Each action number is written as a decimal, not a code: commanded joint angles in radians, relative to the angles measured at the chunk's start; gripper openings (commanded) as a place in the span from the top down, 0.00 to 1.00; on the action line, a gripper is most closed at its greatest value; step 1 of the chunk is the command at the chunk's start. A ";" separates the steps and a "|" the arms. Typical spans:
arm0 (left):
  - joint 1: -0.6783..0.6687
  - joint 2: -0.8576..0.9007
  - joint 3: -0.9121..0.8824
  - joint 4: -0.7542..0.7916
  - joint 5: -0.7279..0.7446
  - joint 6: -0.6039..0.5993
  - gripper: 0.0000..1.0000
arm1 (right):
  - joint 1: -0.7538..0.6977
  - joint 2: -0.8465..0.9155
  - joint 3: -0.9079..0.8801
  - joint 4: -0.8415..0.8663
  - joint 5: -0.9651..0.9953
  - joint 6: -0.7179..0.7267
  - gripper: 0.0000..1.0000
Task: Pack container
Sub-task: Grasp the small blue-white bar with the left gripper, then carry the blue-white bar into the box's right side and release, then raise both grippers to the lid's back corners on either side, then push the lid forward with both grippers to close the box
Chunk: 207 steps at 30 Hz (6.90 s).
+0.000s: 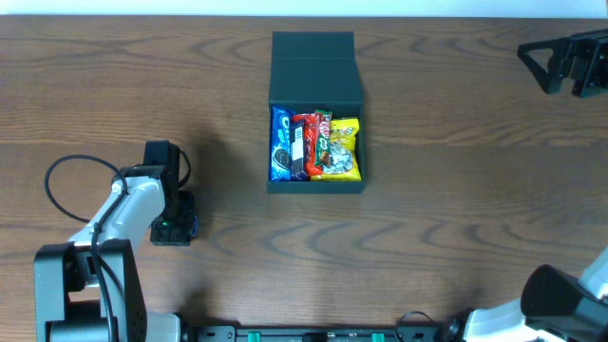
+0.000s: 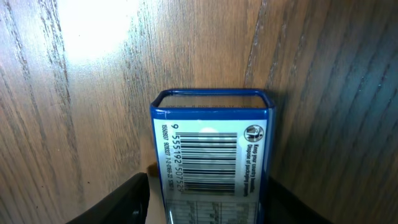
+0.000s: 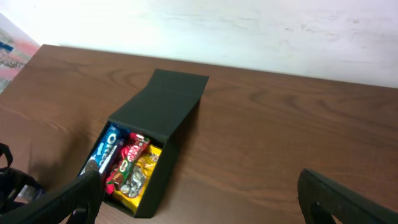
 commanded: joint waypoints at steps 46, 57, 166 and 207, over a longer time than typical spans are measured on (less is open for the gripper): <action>-0.393 0.168 0.856 0.111 0.048 1.136 0.94 | -0.003 0.002 -0.001 0.014 -0.005 -0.014 0.01; -0.642 0.499 1.106 0.027 0.110 1.357 0.94 | -0.003 0.002 -0.001 -0.013 -0.005 -0.012 0.01; -0.214 1.004 1.480 -0.164 0.476 0.771 0.94 | 0.504 0.804 -0.364 0.905 -0.285 0.825 0.98; -0.138 0.988 1.601 0.062 0.947 0.946 0.94 | 0.468 0.673 -0.363 1.189 -0.662 0.695 0.98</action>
